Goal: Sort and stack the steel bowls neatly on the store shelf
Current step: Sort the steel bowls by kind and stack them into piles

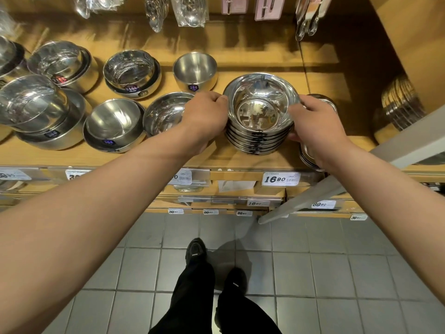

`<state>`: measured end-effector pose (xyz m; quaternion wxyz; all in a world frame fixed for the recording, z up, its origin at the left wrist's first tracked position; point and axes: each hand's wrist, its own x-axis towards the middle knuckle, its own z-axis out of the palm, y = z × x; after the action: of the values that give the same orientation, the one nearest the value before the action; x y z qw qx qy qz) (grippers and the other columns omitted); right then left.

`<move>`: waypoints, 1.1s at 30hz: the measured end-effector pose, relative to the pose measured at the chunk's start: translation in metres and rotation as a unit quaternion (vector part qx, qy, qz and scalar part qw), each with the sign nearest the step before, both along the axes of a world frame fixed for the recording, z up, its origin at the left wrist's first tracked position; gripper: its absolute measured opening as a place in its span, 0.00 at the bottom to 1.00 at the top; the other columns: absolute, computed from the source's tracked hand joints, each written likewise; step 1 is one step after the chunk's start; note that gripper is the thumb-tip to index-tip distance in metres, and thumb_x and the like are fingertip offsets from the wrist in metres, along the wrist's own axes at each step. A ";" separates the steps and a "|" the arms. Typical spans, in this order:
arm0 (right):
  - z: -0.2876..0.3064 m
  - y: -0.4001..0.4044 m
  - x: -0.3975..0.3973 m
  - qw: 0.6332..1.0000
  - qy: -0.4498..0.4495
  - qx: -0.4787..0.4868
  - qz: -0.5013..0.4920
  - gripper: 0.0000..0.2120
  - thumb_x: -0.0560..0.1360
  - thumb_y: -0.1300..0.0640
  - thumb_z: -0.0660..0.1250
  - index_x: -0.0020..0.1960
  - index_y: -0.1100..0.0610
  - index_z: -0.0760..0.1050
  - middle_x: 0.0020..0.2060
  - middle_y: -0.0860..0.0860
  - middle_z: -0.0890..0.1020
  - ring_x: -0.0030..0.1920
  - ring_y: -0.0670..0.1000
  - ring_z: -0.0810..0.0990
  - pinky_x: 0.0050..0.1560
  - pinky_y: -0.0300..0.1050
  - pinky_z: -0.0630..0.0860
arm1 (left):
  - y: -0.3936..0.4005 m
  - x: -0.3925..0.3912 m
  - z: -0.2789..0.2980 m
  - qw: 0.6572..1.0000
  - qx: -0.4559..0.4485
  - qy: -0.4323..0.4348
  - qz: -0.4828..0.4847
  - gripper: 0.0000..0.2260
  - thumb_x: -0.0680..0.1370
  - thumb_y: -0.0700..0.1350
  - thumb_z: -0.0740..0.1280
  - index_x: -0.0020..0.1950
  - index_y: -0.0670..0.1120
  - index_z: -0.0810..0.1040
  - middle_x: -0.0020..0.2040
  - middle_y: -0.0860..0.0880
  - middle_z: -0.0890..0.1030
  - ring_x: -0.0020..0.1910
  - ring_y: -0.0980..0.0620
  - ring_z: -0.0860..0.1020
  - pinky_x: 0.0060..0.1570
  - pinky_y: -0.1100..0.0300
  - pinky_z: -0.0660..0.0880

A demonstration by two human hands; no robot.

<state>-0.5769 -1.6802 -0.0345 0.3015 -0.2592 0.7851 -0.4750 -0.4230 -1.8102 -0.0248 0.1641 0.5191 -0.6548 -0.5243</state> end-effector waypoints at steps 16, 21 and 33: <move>0.049 0.057 0.054 0.996 0.006 -0.021 -0.089 0.14 0.74 0.46 0.60 0.31 0.48 0.73 0.25 0.41 0.71 0.32 0.46 0.68 0.36 0.46 0.65 | 0.018 0.136 0.042 0.996 0.011 0.058 0.060 0.07 0.82 0.45 0.65 0.48 0.48 0.82 0.50 0.45 0.85 0.49 0.48 0.82 0.49 0.55 0.83; 0.072 0.067 0.094 0.998 -0.035 -0.033 0.039 0.13 0.83 0.53 0.62 0.47 0.59 0.81 0.44 0.59 0.83 0.46 0.62 0.80 0.50 0.59 0.77 | 0.035 0.184 0.062 0.992 0.003 0.057 0.109 0.07 0.83 0.46 0.64 0.49 0.50 0.81 0.48 0.49 0.84 0.51 0.49 0.81 0.47 0.57 0.80; 0.090 0.051 0.134 0.994 -0.069 -0.049 0.071 0.09 0.83 0.49 0.63 0.59 0.47 0.80 0.51 0.48 0.85 0.53 0.48 0.83 0.49 0.43 0.81 | 0.017 0.269 0.090 0.967 -0.005 0.151 0.207 0.05 0.82 0.45 0.66 0.52 0.48 0.82 0.46 0.48 0.82 0.44 0.52 0.80 0.37 0.65 0.80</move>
<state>-0.4431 -1.6293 0.0554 0.3749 -0.2953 0.7178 -0.5069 -0.1545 -1.7932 0.0655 0.3682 0.5576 -0.5034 -0.5479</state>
